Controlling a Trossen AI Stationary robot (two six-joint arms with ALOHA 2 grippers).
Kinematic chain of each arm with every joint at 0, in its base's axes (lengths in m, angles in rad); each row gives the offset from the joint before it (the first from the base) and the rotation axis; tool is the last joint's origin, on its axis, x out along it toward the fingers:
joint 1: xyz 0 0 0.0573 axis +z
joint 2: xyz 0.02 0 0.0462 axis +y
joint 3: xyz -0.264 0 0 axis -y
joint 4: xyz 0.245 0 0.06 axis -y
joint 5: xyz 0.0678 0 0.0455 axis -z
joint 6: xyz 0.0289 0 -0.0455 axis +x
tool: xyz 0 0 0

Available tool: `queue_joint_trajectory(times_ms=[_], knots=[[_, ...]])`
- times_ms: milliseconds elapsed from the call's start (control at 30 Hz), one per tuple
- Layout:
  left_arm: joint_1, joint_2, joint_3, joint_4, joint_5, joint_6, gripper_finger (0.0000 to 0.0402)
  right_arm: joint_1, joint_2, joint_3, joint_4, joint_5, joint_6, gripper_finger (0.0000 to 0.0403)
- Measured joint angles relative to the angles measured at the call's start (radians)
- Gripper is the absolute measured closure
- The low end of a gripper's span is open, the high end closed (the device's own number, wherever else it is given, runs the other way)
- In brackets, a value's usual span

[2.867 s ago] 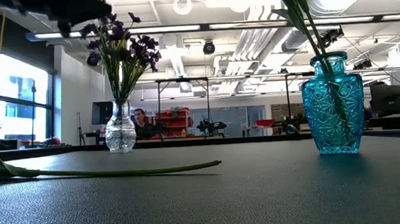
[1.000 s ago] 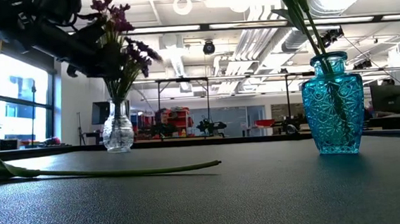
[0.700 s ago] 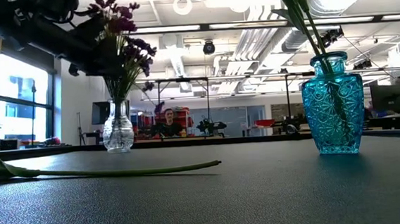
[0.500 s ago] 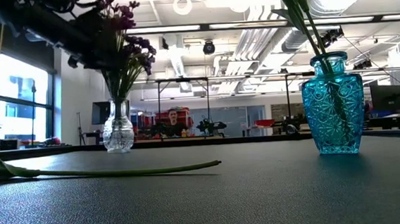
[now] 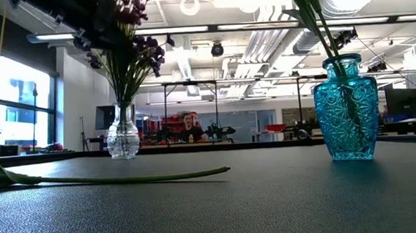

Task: Sort flowers into vase by color
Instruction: Put the purple flowers into the transparent white vase

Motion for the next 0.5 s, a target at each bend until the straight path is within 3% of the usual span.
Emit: queue_joint_trajectory(times_ms=[167, 400, 500], knots=[[-0.022, -0.001, 0.005, -0.012, -0.083, 0.013, 0.0257, 0.0, 0.0, 0.0, 0.0, 0.0, 0.0, 0.0199], [-0.027, 0.013, -0.011, -0.045, -0.138, 0.017, 0.038, 0.0, 0.0, 0.0, 0.0, 0.0, 0.0, 0.0199], [-0.017, 0.025, -0.043, -0.033, -0.139, 0.001, 0.039, 0.0, 0.0, 0.0, -0.004, 0.0, 0.0, 0.0199]])
